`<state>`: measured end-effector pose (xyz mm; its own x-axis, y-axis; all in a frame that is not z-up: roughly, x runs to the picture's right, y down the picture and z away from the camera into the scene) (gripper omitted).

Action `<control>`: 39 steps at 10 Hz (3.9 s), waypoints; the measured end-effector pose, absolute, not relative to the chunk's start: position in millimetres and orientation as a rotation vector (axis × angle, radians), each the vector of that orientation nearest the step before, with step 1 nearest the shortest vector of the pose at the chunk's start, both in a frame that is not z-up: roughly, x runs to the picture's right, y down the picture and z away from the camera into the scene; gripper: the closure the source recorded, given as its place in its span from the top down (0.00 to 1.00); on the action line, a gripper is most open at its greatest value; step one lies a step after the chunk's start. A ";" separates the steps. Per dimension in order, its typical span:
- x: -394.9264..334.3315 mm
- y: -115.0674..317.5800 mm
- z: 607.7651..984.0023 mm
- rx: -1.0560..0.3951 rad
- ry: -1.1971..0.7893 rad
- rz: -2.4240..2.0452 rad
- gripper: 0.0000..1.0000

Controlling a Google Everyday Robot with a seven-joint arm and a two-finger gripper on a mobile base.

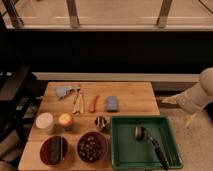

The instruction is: Place sponge in tray

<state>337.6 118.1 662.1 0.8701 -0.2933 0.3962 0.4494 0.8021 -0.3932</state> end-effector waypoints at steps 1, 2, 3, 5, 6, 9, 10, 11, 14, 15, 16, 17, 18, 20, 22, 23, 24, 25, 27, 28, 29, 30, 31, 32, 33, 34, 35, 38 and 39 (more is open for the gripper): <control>337.6 118.0 662.1 -0.499 -0.327 -0.406 0.80; 337.6 118.0 662.1 -0.499 -0.327 -0.406 0.80; 337.6 118.0 662.1 -0.499 -0.327 -0.406 0.80; 337.6 118.1 662.1 -0.499 -0.327 -0.406 0.80; 337.6 118.0 662.1 -0.499 -0.327 -0.406 0.80; 337.6 118.0 662.1 -0.499 -0.327 -0.406 0.80; 337.6 118.1 662.1 -0.499 -0.327 -0.406 0.80; 337.6 118.0 662.1 -0.499 -0.327 -0.406 0.80; 337.6 118.0 662.1 -0.499 -0.327 -0.406 0.80; 337.6 118.1 662.1 -0.499 -0.327 -0.406 0.80; 337.6 118.1 662.1 -0.499 -0.327 -0.406 0.80; 337.6 118.0 662.1 -0.499 -0.327 -0.406 0.80; 337.6 118.1 662.2 -0.499 -0.327 -0.406 0.80; 337.9 118.1 662.7 -0.502 -0.328 -0.403 0.80; 338.0 118.2 662.7 -0.502 -0.328 -0.401 0.80; 338.0 118.0 662.8 -0.502 -0.328 -0.402 0.80; 337.9 118.0 663.6 -0.503 -0.329 -0.407 0.80; 333.7 114.6 666.5 -0.500 -0.337 -0.440 0.80; 308.0 102.1 680.8 -0.483 -0.358 -0.547 0.80; 290.8 94.6 688.7 -0.471 -0.361 -0.599 0.80; 274.3 88.0 695.0 -0.466 -0.371 -0.634 0.80; 270.3 86.6 696.7 -0.466 -0.371 -0.640 0.80; 272.7 88.0 695.9 -0.469 -0.369 -0.635 0.80; 271.5 87.5 696.2 -0.468 -0.370 -0.636 0.80; 269.6 87.2 696.7 -0.468 -0.372 -0.638 0.80; 272.2 88.8 695.7 -0.472 -0.366 -0.640 0.80; 269.7 88.2 695.4 -0.470 -0.347 -0.670 0.80; 236.9 70.1 700.9 -0.395 -0.313 -0.799 0.80; 221.9 62.4 704.9 -0.372 -0.311 -0.848 0.80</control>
<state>221.9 62.4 704.9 0.6236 -0.6660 0.4093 0.7728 0.6041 -0.1944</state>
